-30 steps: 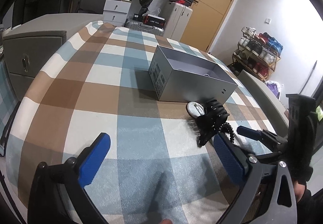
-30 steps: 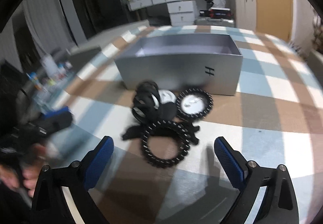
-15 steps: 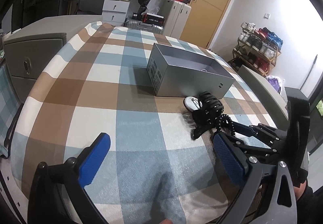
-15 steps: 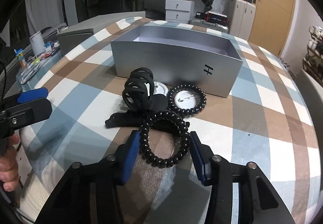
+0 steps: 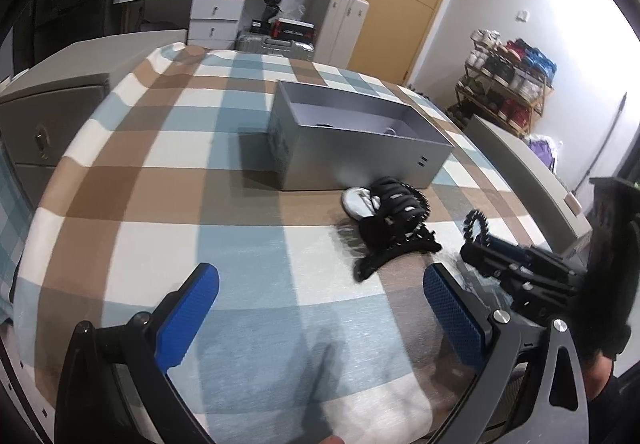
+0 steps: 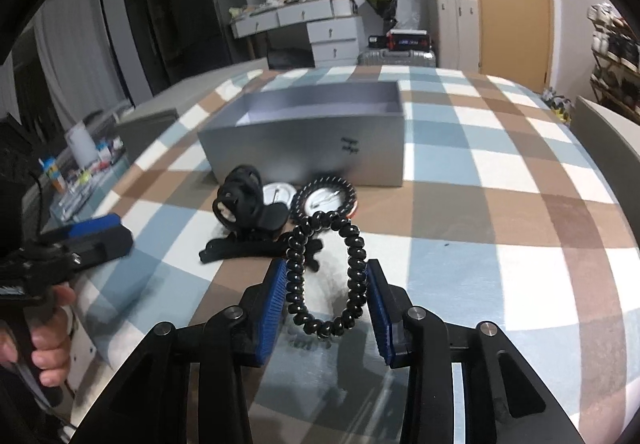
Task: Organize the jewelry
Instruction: 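Grasp the black beaded bracelet with the right gripper and lift, then grasp the thin black comb clip with the left gripper while the right holds the bracelet, then carry the comb clip with the left and bracelet with the right into the grey box, release both, then withdraw both grippers from the box toward the black claw clip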
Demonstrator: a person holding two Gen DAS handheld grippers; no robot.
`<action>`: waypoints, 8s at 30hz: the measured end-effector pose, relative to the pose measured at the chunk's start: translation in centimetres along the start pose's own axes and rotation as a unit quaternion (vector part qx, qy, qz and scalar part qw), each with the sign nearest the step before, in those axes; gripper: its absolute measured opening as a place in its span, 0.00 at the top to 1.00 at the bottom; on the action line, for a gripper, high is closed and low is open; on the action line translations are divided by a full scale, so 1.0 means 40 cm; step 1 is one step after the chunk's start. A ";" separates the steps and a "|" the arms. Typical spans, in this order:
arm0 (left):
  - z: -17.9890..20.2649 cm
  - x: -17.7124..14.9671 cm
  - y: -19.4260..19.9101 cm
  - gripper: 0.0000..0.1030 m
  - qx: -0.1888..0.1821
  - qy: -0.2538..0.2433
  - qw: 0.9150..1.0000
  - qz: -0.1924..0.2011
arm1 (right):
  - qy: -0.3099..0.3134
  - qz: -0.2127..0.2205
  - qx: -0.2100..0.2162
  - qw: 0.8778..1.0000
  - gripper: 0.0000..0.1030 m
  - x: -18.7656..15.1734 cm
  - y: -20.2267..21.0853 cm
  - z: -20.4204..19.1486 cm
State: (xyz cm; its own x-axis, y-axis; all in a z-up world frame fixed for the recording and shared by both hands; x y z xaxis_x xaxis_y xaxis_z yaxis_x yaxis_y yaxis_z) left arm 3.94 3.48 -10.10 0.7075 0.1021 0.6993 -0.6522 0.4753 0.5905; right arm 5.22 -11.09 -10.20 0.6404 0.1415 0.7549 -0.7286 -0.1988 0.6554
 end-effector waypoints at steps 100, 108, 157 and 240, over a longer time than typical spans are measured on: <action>0.123 0.014 -0.165 0.52 0.035 -0.119 0.969 -0.215 | -0.072 0.026 0.002 0.997 0.58 -0.026 0.070 0.103; 0.107 0.009 -0.141 0.38 0.086 -0.142 0.961 -0.220 | -0.068 0.026 0.005 0.997 0.58 -0.026 0.071 0.090; 0.141 0.016 -0.033 0.87 -0.022 -0.134 0.976 -0.168 | -0.084 0.025 0.021 0.996 0.57 -0.019 0.070 0.090; 0.030 0.299 -0.019 0.21 0.061 -0.086 0.993 0.044 | -0.052 0.137 0.081 0.986 0.00 0.296 0.029 0.034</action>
State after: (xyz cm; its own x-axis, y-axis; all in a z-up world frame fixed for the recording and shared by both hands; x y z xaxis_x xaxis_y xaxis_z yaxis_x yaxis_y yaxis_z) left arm 12.59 3.30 -1.72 0.5960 -0.0177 0.8028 -0.7450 0.3608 0.5611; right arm 12.30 -10.98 -0.53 0.4528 -0.0379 0.8908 -0.8348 -0.3689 0.4087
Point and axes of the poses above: each gripper's, at about its wrist camera, not at the fingertips, and y roughly against the way its jaws point, z to its right, x to its top, the point moved 1 cm from there along -y, roughly the way its jaws point, and after that the axes turned 12 degrees about -x, right-handed, at the moved point
